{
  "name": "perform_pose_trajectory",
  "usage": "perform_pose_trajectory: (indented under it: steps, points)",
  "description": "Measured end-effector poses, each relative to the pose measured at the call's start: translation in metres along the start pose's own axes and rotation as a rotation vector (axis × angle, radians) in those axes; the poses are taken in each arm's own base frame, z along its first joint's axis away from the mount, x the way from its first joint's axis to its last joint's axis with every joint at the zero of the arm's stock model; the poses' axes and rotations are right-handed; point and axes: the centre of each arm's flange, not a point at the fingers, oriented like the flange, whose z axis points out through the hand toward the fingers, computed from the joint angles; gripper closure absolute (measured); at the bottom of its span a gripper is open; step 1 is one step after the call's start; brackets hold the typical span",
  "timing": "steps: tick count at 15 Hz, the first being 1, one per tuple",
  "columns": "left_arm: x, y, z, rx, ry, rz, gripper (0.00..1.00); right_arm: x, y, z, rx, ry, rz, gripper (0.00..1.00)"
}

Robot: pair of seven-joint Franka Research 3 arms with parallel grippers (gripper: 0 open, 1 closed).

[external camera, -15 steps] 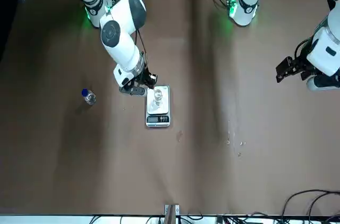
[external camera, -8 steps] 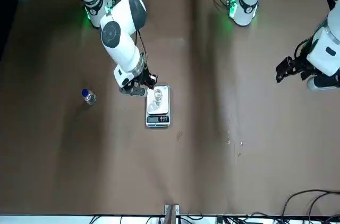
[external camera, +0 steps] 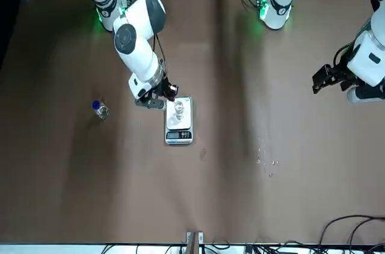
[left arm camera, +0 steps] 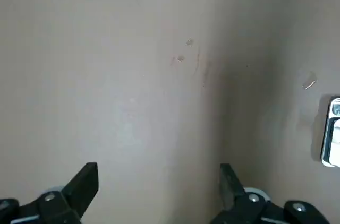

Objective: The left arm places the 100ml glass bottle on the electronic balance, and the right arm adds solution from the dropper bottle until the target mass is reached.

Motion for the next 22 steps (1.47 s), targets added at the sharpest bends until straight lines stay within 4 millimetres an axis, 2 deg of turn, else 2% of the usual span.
perform_pose_trajectory:
  steps: [7, 10, 12, 15, 22]
  points:
    - [0.0, 0.0, 0.0, 0.0, 0.0, 0.0, 0.0, -0.001, -0.006, -0.028, 0.025, 0.017, 0.01, 0.96]
    - [0.0, 0.0, 0.0, 0.0, 0.0, 0.0, 0.0, 0.002, -0.006, -0.053, 0.013, -0.003, 0.022, 0.96]
    - [0.0, 0.0, 0.0, 0.0, 0.0, 0.0, 0.0, 0.013, 0.001, -0.072, 0.006, -0.012, 0.041, 0.96]
    - [0.0, 0.0, 0.0, 0.0, -0.001, 0.0, 0.0, 0.036, 0.031, -0.097, -0.021, -0.008, 0.089, 0.96]
    - [0.0, 0.0, 0.0, 0.0, -0.001, 0.0, 0.0, 0.082, 0.136, -0.138, -0.163, -0.039, 0.168, 0.96]
